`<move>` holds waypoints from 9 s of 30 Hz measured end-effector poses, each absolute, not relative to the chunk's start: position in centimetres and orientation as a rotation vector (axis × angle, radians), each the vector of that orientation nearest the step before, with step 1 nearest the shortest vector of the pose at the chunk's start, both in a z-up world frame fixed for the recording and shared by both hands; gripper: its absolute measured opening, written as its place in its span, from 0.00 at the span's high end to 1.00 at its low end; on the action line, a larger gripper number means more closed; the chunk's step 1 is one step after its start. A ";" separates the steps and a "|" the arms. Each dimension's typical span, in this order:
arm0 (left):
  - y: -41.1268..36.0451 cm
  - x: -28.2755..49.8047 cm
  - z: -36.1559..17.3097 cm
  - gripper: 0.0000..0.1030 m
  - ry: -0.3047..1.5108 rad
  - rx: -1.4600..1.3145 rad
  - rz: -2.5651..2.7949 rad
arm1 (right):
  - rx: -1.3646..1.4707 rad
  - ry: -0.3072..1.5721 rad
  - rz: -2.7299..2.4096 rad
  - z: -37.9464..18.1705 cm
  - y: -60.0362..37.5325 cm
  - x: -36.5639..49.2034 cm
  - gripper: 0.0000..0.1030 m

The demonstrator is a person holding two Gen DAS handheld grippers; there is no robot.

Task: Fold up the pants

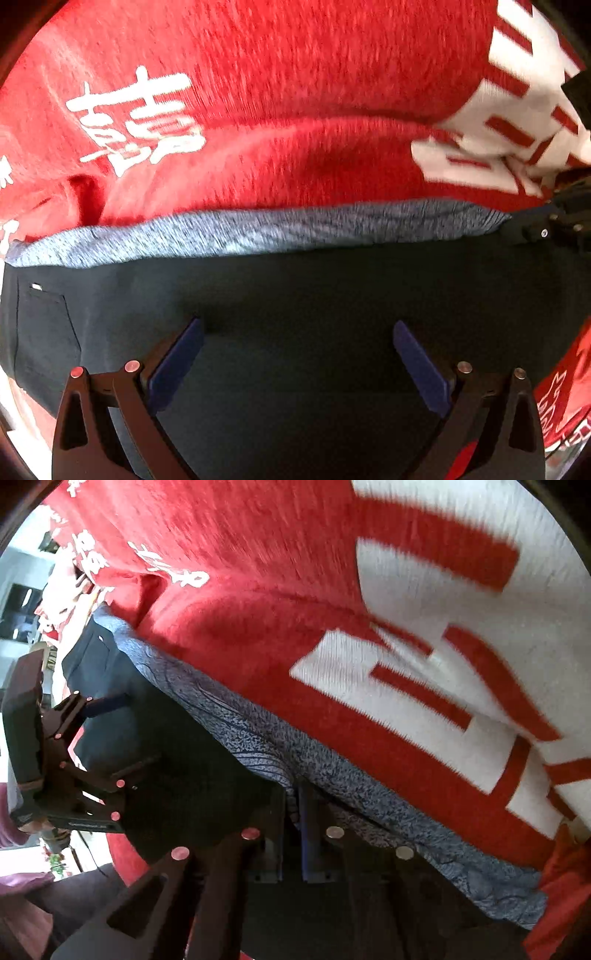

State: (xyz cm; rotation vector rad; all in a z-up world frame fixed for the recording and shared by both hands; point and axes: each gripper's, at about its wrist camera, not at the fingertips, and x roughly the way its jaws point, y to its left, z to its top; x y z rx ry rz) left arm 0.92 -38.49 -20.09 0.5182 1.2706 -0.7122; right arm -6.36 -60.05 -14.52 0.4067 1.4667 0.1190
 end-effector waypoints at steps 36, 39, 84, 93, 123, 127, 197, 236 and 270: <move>-51.5 -7.9 -19.8 0.00 1.205 0.686 -0.916 | 1.211 0.928 -0.977 -12.2 -65.0 -35.3 0.56; -51.5 -7.7 -19.0 0.00 1.205 0.678 -0.885 | 1.122 0.924 -0.911 -11.4 -65.7 -33.5 0.90; -36.9 7.1 -18.7 0.00 1.249 0.469 -0.523 | 0.979 1.111 -0.582 -10.4 -56.4 -23.9 0.28; -30.7 7.1 -15.2 0.00 1.220 0.604 -0.649 | 1.255 1.037 -0.439 -12.1 -48.7 -23.0 0.27; -9.4 23.3 -19.7 0.00 1.274 0.484 -0.633 | 1.531 0.910 -0.105 -18.6 -34.3 -7.4 0.75; -9.0 23.6 -19.6 0.00 1.269 0.509 -0.647 | 1.444 0.912 -0.165 -16.2 -33.9 -7.9 0.90; -22.7 5.3 -17.9 0.00 1.266 0.585 -0.694 | 0.967 1.113 -0.515 -12.6 -44.7 -18.0 0.77; -23.8 5.4 -18.5 0.00 1.357 0.641 -0.661 | 1.209 1.079 -0.503 -14.9 -43.6 -25.2 0.59; -44.9 -7.3 -15.0 0.00 1.293 0.562 -0.819 | 1.360 0.700 -0.731 -14.5 -58.3 -35.4 0.44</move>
